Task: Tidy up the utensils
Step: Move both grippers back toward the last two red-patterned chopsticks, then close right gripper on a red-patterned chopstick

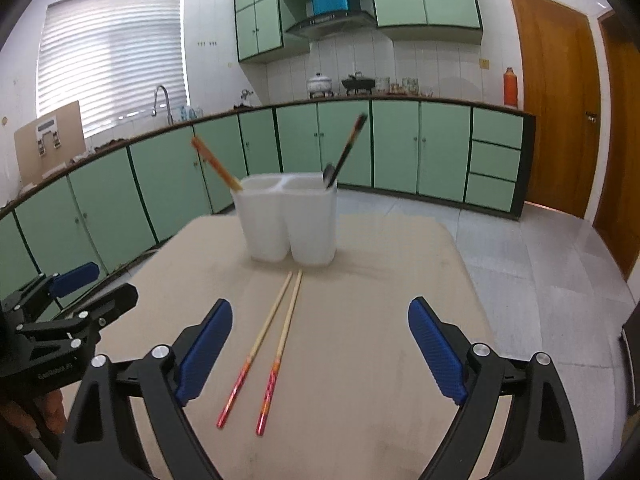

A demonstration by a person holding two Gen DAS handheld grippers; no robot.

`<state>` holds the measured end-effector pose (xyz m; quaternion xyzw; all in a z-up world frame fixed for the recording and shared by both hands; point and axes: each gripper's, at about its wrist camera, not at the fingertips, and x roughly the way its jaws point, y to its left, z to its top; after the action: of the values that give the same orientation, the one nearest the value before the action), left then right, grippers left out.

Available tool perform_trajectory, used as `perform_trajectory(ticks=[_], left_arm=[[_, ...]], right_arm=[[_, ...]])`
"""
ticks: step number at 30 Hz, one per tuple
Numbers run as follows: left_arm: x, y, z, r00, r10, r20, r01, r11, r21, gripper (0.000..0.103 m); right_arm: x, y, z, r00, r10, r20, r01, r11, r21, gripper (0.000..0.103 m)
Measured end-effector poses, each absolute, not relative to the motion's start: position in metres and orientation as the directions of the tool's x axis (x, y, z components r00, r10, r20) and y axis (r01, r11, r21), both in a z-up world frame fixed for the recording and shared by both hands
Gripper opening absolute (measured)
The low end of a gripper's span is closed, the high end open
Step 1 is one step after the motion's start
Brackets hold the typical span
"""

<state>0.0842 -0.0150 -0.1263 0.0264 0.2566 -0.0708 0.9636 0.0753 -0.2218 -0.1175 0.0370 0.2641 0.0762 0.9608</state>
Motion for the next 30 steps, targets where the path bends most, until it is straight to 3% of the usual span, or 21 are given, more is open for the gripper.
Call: perform_trajectory(ticks=[5,21,30], left_arm=[[0.076,-0.012,-0.144,0.836,-0.114,-0.537,0.145,0.989,0.015,0.080],[0.063,-0.009,-0.186,0.778,-0.077,-0.623,0.135,0.990,0.047,0.080],[0.062,-0.007,-0.191,0.768,-0.078,-0.636,0.134,0.990,0.040,0.080]], right_arm=[[0.067,-0.215,-0.143,0.822,0.162,-0.546,-0.125,0.987,0.103,0.087],[0.048,-0.185,-0.202,0.745,0.164,-0.646,-0.123,0.986,0.109,0.044],[0.049,-0.173,-0.210,0.729,0.165,-0.664,-0.141,0.986,0.089,0.033]])
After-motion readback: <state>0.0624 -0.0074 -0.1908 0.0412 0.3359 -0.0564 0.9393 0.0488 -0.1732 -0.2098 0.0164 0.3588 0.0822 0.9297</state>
